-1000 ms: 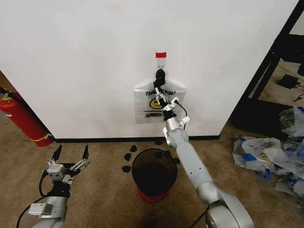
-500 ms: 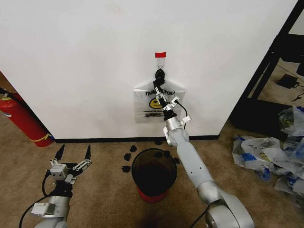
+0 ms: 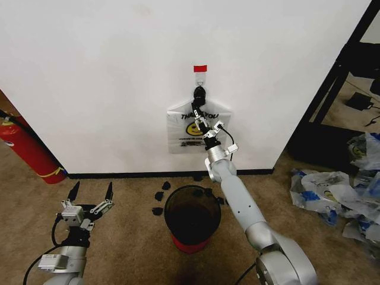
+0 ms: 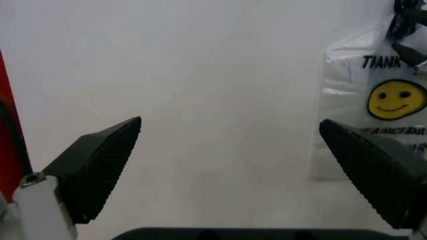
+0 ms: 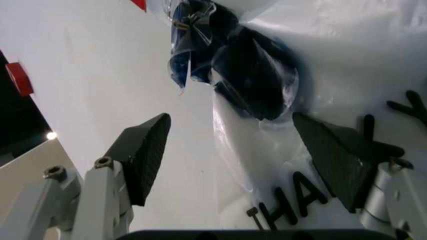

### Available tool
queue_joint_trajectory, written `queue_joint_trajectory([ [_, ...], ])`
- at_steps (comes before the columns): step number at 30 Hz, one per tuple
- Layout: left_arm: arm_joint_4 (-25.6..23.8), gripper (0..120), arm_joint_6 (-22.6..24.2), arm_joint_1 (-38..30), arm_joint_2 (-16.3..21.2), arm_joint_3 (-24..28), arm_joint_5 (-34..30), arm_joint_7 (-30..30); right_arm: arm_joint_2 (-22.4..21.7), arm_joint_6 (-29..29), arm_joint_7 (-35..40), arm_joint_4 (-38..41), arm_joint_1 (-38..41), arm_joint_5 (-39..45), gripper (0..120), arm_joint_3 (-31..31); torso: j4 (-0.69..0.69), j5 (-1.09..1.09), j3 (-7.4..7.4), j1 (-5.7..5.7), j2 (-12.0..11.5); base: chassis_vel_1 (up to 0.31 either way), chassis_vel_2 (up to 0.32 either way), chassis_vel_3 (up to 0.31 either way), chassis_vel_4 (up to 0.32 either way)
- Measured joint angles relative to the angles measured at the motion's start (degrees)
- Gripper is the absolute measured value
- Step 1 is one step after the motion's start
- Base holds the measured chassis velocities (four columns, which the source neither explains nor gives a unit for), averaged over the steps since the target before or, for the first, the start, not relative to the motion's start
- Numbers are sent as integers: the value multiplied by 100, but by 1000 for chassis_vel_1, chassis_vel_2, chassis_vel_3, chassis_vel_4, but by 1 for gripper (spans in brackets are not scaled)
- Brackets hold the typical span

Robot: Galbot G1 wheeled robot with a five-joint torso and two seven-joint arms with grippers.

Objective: Pick up the garbage bag from the wall and place it over the trash bin.

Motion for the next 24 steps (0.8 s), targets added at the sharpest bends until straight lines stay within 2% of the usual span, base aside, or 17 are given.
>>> queue_joint_trajectory([
  [11,-4,100,-7,14,-14,5,7,0,-15,-3,33,34,7,7,71,1,0,0,1,1,-1,0,0,0,0],
  [24,-71,100,-8,46,-10,-5,26,-1,-44,-8,68,292,-56,89,34,-56,-1,0,1,1,0,0,0,0,0],
])
